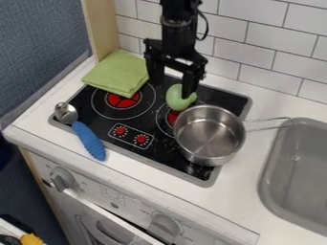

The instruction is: Put the green object on the lower left corner of the stove

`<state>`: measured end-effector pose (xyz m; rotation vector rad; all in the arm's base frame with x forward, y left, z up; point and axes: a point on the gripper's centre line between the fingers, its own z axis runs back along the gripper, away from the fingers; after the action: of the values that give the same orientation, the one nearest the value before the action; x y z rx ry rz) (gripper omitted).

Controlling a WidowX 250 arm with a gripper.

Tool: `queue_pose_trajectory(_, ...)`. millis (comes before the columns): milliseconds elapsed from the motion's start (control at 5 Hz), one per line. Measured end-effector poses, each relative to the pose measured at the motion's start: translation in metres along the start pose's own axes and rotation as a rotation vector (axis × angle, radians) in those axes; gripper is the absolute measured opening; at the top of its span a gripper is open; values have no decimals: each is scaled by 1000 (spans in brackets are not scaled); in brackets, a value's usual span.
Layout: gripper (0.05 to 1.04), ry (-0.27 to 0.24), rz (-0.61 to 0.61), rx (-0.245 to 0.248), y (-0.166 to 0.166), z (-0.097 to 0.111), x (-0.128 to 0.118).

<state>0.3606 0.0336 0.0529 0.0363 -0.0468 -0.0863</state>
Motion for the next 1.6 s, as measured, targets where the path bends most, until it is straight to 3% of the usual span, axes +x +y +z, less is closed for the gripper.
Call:
queue_pose_trajectory(200, 1001, -6, -13, -27, -2, 0, 0)
queue_pose_trajectory(600, 1001, 33, -18, 29, 0, -19, 2)
queue_pose_trajectory(800, 1001, 46, -56, -21, -7, -30, 4)
queue_pose_trajectory(1000, 1001, 53, -56, -40, -5, -39, 4)
queue_pose_trajectory(1200, 945, 48, -60, -42, -5, -38, 6)
queue_pose_trajectory(1400, 828, 43, -51, -38, -4, -40, 5)
queue_pose_trajectory(1600, 828, 37, -37, -21, 1, -35, 3)
